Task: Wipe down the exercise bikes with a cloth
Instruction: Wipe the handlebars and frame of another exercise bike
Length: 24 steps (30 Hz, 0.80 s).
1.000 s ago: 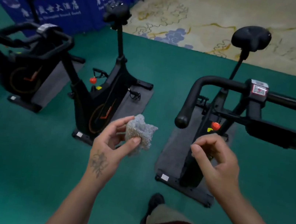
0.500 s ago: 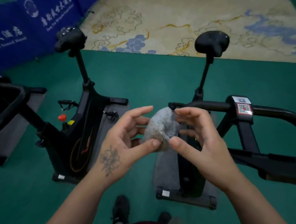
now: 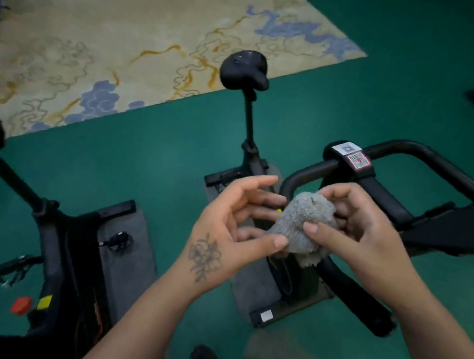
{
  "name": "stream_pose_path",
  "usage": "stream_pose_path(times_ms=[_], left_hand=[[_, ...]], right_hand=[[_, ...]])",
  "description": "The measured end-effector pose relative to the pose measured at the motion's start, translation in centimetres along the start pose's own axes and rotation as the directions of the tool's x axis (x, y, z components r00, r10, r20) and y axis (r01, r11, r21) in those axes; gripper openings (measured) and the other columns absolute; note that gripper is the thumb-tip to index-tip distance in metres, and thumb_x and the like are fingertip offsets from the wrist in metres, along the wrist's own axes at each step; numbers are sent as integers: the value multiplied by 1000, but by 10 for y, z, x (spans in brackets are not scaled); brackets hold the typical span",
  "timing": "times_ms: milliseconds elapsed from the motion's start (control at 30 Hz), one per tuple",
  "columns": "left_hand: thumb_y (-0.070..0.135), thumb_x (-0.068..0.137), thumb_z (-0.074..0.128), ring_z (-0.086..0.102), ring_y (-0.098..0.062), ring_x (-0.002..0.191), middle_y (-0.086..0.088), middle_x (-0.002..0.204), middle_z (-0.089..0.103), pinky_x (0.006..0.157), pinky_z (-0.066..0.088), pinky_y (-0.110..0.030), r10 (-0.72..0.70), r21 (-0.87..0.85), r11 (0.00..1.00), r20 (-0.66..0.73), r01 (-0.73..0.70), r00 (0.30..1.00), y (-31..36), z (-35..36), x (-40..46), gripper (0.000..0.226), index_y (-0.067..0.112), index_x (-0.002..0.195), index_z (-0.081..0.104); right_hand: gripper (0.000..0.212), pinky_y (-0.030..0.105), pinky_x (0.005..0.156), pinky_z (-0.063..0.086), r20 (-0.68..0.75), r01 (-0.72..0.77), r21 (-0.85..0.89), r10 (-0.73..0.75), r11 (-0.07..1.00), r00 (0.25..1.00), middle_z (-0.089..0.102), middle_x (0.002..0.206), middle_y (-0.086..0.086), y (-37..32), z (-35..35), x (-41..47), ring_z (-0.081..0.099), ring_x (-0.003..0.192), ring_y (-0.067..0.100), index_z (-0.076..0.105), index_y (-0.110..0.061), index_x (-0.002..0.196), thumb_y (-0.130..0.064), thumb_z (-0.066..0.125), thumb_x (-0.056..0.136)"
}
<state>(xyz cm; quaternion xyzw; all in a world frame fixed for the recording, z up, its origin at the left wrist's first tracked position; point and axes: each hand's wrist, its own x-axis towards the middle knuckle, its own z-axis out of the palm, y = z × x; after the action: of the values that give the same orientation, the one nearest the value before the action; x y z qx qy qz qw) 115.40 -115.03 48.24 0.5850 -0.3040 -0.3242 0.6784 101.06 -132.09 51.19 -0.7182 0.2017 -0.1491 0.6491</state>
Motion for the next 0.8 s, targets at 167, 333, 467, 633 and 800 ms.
stream_pose_path(times_ms=[167, 333, 467, 633, 800], left_hand=[[3, 82, 85, 72, -32, 117, -11, 127, 73, 89, 61, -34, -35, 12, 999, 126, 34, 991, -15, -22, 33, 70, 16, 144, 57], [10, 83, 85, 72, -26, 117, -7, 127, 75, 93, 59, -31, -59, 88, 995, 220, 41, 974, -31, -37, 92, 64, 19, 141, 60], [10, 83, 84, 72, -23, 115, -7, 124, 75, 92, 58, -29, -76, 115, 992, 273, 46, 959, -45, -44, 150, 62, 15, 140, 61], [30, 80, 89, 71, -21, 118, -1, 125, 75, 95, 58, -33, -100, 193, 981, 366, 29, 925, -63, -48, 223, 62, 23, 136, 64], [22, 85, 86, 66, -21, 128, 4, 131, 73, 106, 55, -51, -94, 265, 962, 529, -59, 844, -76, -33, 284, 58, 28, 138, 63]], right_hand=[[38, 20, 70, 56, -284, -16, -10, 12, 1000, 959, 76, 96, 1, -5, -2, -17, 71, 84, 11, 62, -15, 108, -27, 77, 76], [37, 20, 66, 55, -495, -121, -159, 27, 980, 869, 73, 93, 3, -17, -12, -12, 71, 80, 15, 66, -25, 106, -41, 76, 75], [29, 22, 62, 52, -574, -223, -275, 27, 935, 818, 71, 91, -8, -16, -18, 16, 68, 75, 11, 65, -28, 103, -33, 81, 80], [44, 37, 68, 62, -551, -339, -302, 127, 891, 825, 73, 98, -14, -11, -34, 64, 73, 77, 11, 63, -39, 111, -56, 74, 72], [41, 43, 70, 62, -579, -475, -327, 224, 817, 784, 69, 103, -21, -8, -44, 78, 72, 77, 9, 59, -51, 115, -56, 74, 77]])
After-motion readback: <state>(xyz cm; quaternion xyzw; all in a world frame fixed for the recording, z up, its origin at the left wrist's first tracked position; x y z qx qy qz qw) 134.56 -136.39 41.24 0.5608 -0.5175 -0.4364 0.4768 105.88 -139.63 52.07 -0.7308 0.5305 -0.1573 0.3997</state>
